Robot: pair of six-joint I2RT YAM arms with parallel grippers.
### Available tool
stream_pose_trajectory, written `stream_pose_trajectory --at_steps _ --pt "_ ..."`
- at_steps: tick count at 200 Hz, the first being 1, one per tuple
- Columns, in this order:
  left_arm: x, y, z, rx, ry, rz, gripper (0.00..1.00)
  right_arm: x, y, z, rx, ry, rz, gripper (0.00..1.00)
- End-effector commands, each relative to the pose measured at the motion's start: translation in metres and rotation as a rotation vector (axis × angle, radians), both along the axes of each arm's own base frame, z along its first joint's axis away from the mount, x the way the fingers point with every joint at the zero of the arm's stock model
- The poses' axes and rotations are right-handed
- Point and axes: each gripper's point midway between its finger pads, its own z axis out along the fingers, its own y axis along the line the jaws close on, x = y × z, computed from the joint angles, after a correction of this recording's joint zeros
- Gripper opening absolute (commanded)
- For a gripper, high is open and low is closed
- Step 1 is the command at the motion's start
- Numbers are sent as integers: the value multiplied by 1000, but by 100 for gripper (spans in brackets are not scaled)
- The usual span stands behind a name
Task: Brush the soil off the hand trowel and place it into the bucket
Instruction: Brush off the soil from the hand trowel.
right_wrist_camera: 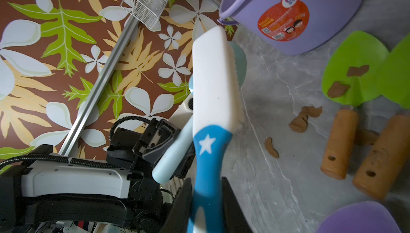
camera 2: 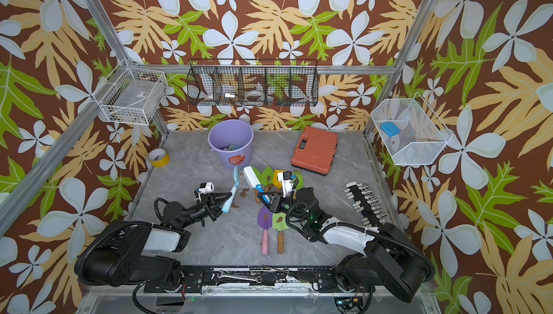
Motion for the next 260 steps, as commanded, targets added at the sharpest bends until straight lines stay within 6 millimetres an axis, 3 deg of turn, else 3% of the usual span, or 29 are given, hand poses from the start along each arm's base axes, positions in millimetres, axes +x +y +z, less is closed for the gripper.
stream_pose_trajectory --at_steps 1,22,37,97,160,199,239,260 --pt "-16 3 56 -64 -302 -9 0 10 0 -10 -90 1 -44 0" --pt "-16 3 57 -65 -303 -7 0 21 -5 -66 -276 115 -92 0" --pt "-16 3 59 -67 -309 -9 0 20 -5 -84 -288 165 -97 0" --pt "-15 2 55 -59 -304 -12 0 14 34 -29 -57 76 -3 0" --pt "-13 1 50 -47 -296 -11 0 4 14 21 44 -26 -47 0" --pt "-12 2 56 -55 -313 -5 0 2 16 12 76 11 -52 0" --pt "-12 2 65 -69 -334 -6 0 -7 48 -22 105 92 30 0" --pt "-12 2 66 -70 -336 -3 0 -6 44 -41 147 158 20 0"
